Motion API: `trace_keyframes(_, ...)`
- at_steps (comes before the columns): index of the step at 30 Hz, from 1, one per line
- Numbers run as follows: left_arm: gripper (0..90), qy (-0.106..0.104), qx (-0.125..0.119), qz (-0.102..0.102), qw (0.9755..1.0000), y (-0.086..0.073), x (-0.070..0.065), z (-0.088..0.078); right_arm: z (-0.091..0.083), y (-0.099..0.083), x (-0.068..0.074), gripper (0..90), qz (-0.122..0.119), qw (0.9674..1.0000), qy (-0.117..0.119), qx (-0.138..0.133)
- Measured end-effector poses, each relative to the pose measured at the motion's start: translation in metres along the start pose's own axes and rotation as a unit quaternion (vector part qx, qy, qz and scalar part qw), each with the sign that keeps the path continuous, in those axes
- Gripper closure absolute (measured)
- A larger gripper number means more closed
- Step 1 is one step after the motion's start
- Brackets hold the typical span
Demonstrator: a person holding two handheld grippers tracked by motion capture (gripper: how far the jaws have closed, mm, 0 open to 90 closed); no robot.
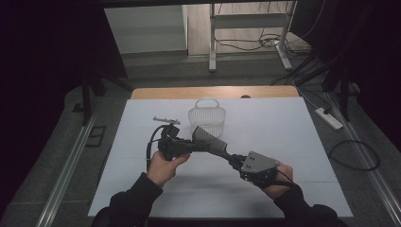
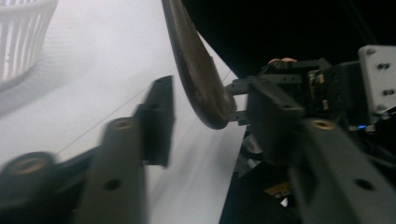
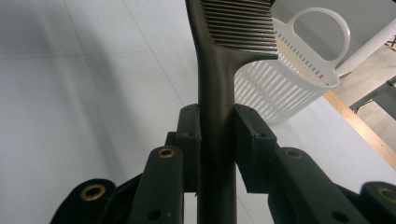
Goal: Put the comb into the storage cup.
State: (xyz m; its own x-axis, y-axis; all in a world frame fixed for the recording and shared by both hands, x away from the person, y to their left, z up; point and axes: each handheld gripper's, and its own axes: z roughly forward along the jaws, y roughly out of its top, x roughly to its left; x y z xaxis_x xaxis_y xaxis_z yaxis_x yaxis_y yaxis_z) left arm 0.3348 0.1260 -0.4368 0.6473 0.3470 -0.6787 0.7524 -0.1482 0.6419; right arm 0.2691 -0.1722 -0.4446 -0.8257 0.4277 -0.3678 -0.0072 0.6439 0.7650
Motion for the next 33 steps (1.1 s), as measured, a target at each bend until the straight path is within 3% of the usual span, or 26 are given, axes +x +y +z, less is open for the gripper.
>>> trace_keyframes(3,72.6,-0.003,-0.002,-0.007,1.0,-0.0006,0.0,-0.0008,0.0001,-0.0001,0.0002,72.1,-0.003,1.0,-0.001,0.0)
trace_keyframes(6,79.9,-0.04,-0.01,-0.025,0.9989,-0.0015,0.0031,-0.0012,0.0007,-0.0002,0.0007,72.1,-0.005,1.0,-0.002,0.001)
trace_keyframes(8,82.2,-0.047,-0.012,-0.035,0.9982,-0.0024,0.0032,-0.0007,0.0014,-0.0003,0.0016,72.0,-0.008,0.9999,-0.006,0.002)
trace_keyframes(12,83.0,-0.049,-0.013,-0.038,0.998,-0.0034,0.0036,-0.0006,0.0024,-0.0014,0.0026,71.8,-0.014,0.9999,-0.01,0.002)
trace_keyframes(17,83.2,-0.044,-0.01,-0.026,0.9987,-0.0031,0.0017,-0.001,0.0031,-0.0027,0.0029,70.2,-0.012,0.9999,-0.009,-0.001)
trace_keyframes(23,83.2,-0.032,-0.01,-0.012,0.9994,-0.0021,-0.0006,-0.0031,0.0039,-0.0035,0.0001,57.9,0.012,0.9999,-0.01,0.005)
trace_keyframes(33,83.1,-0.019,-0.019,0.002,0.9996,-0.0007,-0.0022,-0.0076,0.008,-0.0054,-0.0052,36.3,0.058,0.9978,0.017,0.027)
